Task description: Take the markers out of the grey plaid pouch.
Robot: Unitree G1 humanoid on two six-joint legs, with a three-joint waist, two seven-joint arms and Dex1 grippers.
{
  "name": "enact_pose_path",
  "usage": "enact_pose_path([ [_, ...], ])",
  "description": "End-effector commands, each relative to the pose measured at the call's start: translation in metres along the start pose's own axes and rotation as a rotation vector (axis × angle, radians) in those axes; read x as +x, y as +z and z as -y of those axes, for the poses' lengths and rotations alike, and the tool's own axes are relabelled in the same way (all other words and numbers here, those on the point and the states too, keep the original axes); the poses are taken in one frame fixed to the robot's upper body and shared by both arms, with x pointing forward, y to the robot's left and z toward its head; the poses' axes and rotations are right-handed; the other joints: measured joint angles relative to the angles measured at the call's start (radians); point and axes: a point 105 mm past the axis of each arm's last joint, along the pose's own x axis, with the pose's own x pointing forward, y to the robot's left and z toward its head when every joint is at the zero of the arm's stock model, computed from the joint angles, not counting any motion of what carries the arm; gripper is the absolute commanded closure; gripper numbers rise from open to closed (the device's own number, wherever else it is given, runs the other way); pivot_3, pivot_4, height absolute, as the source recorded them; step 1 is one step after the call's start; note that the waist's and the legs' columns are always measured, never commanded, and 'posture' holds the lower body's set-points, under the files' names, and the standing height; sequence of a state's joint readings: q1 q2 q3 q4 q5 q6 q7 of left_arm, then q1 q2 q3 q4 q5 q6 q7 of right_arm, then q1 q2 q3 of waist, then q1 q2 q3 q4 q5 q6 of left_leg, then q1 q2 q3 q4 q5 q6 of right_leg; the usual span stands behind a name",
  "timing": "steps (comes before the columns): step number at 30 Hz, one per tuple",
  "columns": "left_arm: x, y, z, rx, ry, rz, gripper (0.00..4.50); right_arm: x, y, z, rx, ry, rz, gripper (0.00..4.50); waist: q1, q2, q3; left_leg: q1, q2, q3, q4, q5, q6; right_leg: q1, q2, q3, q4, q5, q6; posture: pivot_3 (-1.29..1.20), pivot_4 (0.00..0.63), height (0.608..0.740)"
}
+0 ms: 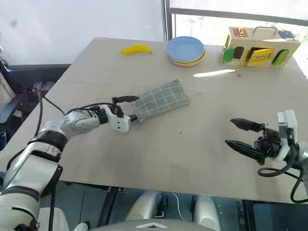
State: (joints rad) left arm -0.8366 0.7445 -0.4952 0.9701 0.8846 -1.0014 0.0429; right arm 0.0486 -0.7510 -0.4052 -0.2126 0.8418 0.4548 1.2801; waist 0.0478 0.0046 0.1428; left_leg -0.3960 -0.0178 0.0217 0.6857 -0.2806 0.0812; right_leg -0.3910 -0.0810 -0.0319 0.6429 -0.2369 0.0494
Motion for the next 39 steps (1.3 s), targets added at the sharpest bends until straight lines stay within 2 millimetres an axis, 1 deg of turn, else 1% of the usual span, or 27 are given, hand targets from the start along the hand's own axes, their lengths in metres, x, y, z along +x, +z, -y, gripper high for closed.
enact_pose_path([
  [1,0.008,0.006,0.027,0.074,-0.055,0.0,2.01,0.001,0.005,-0.002,-0.027,0.014,0.015,0.0,-0.001,0.0,0.0,0.0,0.0,0.0,0.0,0.0,0.0,0.0,0.0,0.001,0.0,0.0,0.001,0.0,0.15,0.74],
  [3,0.01,0.005,0.029,0.096,-0.041,-0.006,2.99,0.002,0.005,-0.002,-0.029,0.013,0.017,0.0,0.0,0.0,-0.001,0.0,0.0,0.0,0.0,0.0,0.0,0.0,0.0,0.001,0.0,0.001,0.001,0.0,0.15,0.74],
  [4,0.011,0.005,0.029,0.1,-0.033,-0.007,3.41,0.002,0.005,-0.002,-0.029,0.013,0.018,0.0,0.002,0.003,-0.003,0.0,0.0,0.0,0.0,0.001,0.0,0.0,-0.001,0.002,0.001,0.001,0.001,0.0,0.15,0.74],
  [5,0.012,0.005,0.028,0.102,-0.025,-0.008,4.01,0.001,0.005,-0.002,-0.03,0.013,0.018,0.0,0.004,0.005,-0.004,0.001,0.0,0.0,0.0,0.001,0.0,0.0,-0.002,0.002,0.001,0.001,0.001,0.0,0.15,0.74],
  [6,0.012,0.005,0.027,0.1,-0.014,-0.008,4.41,0.001,0.005,-0.002,-0.03,0.013,0.018,0.0,0.006,0.007,-0.006,0.001,0.0,0.0,0.001,0.001,0.0,0.0,-0.002,0.002,0.001,0.001,0.001,0.0,0.15,0.74],
  [8,0.013,0.006,0.023,0.1,0.015,-0.007,4.47,0.002,0.005,-0.002,-0.03,0.012,0.019,0.0,0.007,0.01,-0.008,0.001,0.0,0.0,0.0,0.001,0.001,0.0,-0.004,0.003,0.001,0.001,0.001,0.0,0.15,0.74],
  [11,0.015,0.015,0.01,-0.004,0.098,0.039,4.47,0.002,0.004,-0.003,-0.03,0.011,0.022,0.0,0.007,0.013,-0.009,0.001,0.0,0.0,0.0,0.001,0.001,0.0,-0.004,0.003,0.003,0.001,0.001,0.0,0.15,0.74],
  [14,0.019,0.035,-0.003,-0.293,0.175,0.146,4.47,0.004,0.006,-0.004,-0.035,0.012,0.024,0.0,0.004,0.013,-0.01,-0.001,0.0,0.001,0.0,0.002,0.001,-0.002,-0.005,0.003,0.002,0.001,0.0,0.0,0.15,0.74],
  [16,0.021,0.046,-0.016,-0.465,0.22,0.195,4.47,0.006,0.009,-0.004,-0.047,0.015,0.024,0.0,0.002,0.013,-0.01,-0.004,0.0,0.001,0.0,0.001,0.001,-0.004,-0.008,0.003,0.0,0.001,0.0,0.0,0.15,0.74],
  [18,0.02,0.061,-0.027,-0.616,0.227,0.265,4.47,0.01,0.015,-0.003,-0.06,0.023,0.031,0.0,-0.01,0.011,-0.008,-0.006,0.0,0.001,0.0,0.002,-0.001,-0.005,-0.009,0.003,-0.002,0.001,0.0,0.0,0.15,0.74],
  [20,0.019,0.079,-0.036,-0.761,0.212,0.34,4.47,0.018,0.019,-0.002,-0.074,0.034,0.034,0.0,-0.024,0.009,-0.007,-0.012,0.0,0.001,0.0,0.001,0.0,-0.01,-0.009,0.003,-0.004,0.001,0.0,0.0,0.15,0.74],
  [22,0.019,0.094,-0.04,-0.887,0.186,0.392,4.47,0.031,0.023,-0.004,-0.094,0.065,0.03,0.0,-0.034,0.007,-0.006,-0.022,0.0,0.001,0.001,0.002,0.0,-0.019,-0.009,0.003,-0.002,0.001,0.0,0.0,0.15,0.74],
  [24,0.02,0.107,-0.042,-0.973,0.156,0.419,4.47,0.044,0.027,-0.005,-0.124,0.077,0.028,0.0,-0.04,0.008,-0.006,-0.021,0.0,0.001,0.0,0.002,-0.001,-0.02,-0.007,0.003,-0.002,0.001,0.0,0.0,0.15,0.74],
  [27,0.025,0.121,-0.05,-1.098,0.159,0.446,4.47,0.067,0.03,-0.007,-0.163,0.089,0.013,0.0,-0.037,0.007,-0.005,-0.02,0.0,0.001,0.0,0.003,-0.002,-0.019,-0.005,0.003,-0.001,0.001,0.0,0.0,0.15,0.74],
  [29,0.027,0.127,-0.057,-1.127,0.164,0.456,4.47,0.082,0.027,-0.017,-0.192,0.137,-0.022,0.0,-0.034,0.006,-0.005,-0.02,0.0,0.001,0.0,0.003,-0.002,-0.019,-0.005,0.003,0.0,0.001,0.0,0.0,0.15,0.74],
  [31,0.028,0.129,-0.061,-1.14,0.171,0.46,4.47,0.092,0.015,-0.022,-0.277,0.159,-0.121,0.0,-0.033,0.005,-0.005,-0.019,0.0,0.001,0.001,0.003,-0.001,-0.019,-0.005,0.003,0.0,0.001,0.0,0.0,0.15,0.74],
  [34,0.029,0.13,-0.06,-1.129,0.167,0.446,4.47,0.1,0.003,-0.017,-0.389,0.144,-0.228,0.0,-0.032,0.004,-0.004,-0.019,-0.001,0.001,0.002,0.003,-0.001,-0.018,-0.003,0.002,0.0,0.001,0.0,0.0,0.15,0.74],
  [39,0.03,0.133,-0.058,-1.11,0.146,0.452,4.47,0.109,0.002,0.0,-0.493,0.05,-0.275,0.0,-0.033,0.002,-0.002,-0.019,-0.002,0.001,0.002,0.003,-0.001,-0.018,0.002,0.002,0.0,0.001,0.001,0.0,0.15,0.74],
])
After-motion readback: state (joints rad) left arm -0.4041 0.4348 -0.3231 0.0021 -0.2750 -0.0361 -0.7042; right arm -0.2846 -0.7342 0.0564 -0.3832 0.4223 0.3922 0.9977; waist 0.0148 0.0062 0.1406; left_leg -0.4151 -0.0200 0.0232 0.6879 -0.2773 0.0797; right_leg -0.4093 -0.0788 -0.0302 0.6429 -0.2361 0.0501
